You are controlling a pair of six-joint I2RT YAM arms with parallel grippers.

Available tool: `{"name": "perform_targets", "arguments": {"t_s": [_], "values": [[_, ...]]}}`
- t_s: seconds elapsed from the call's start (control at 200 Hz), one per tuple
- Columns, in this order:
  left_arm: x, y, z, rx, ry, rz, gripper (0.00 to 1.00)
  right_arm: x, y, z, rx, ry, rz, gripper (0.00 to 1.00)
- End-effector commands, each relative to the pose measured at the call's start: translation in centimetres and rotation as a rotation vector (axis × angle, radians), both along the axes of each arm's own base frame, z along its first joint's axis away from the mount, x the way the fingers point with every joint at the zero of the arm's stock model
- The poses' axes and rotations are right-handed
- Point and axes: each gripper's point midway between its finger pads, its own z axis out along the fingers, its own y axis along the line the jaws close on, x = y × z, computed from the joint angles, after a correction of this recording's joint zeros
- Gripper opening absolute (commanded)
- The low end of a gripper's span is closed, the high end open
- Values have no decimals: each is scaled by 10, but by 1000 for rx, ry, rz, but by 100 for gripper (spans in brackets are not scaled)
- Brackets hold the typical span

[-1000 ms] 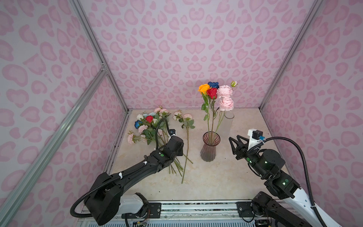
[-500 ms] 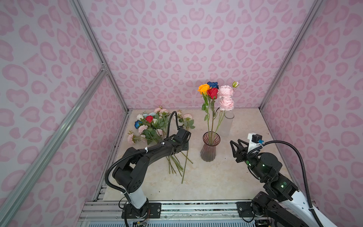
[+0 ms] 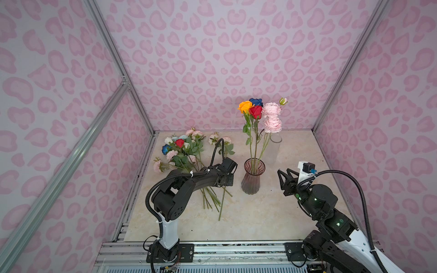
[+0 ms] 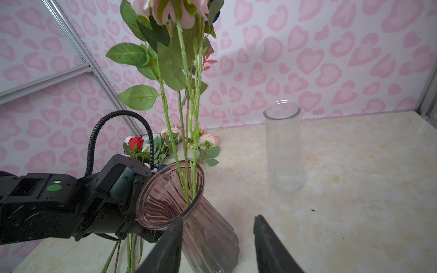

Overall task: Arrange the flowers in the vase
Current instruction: 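Close the left gripper on a pink rose stem in the pile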

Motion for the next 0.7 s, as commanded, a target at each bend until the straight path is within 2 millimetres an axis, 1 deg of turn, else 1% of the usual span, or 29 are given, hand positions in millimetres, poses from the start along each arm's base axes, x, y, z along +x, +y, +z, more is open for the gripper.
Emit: {"name": "perform_targets", "arguments": {"t_s": [0.0,0.085,0.135,0.155,0.205,0.255,0.32,0.365,0.47,0.535,0.59,0.67,0.675,0.7], "values": [[-6,6,1,11,11,25,18,2,-2,6,26,-23,-15,50],[-10,4,-3,7,31,10,17,2,-2,7,33,-26,-18,49],[-11,4,-5,4,39,5,7,2,-2,8,37,-28,-19,49],[-11,4,-4,2,37,9,5,2,-3,9,37,-29,-20,49],[-10,4,3,-9,16,14,3,2,-2,11,41,-31,-17,49],[-7,5,17,-27,-21,19,3,1,-2,12,43,-29,-17,49],[-3,4,44,-63,-85,23,3,1,-3,16,46,-31,-17,48],[1,5,67,-91,-137,27,3,0,-2,19,49,-34,-10,48],[2,9,117,-157,-255,34,3,-1,-2,31,28,-48,-6,48],[-2,15,145,-199,-321,40,3,-3,-5,40,24,-61,-10,48],[-7,23,165,-228,-374,49,3,-5,-4,48,31,-75,-1,48],[-18,36,195,-287,-470,59,3,-9,3,57,46,-88,49,49],[-19,36,194,-287,-472,58,3,-9,4,57,48,-89,53,49],[-23,41,206,-315,-511,62,3,-10,8,59,52,-88,73,49]]}}
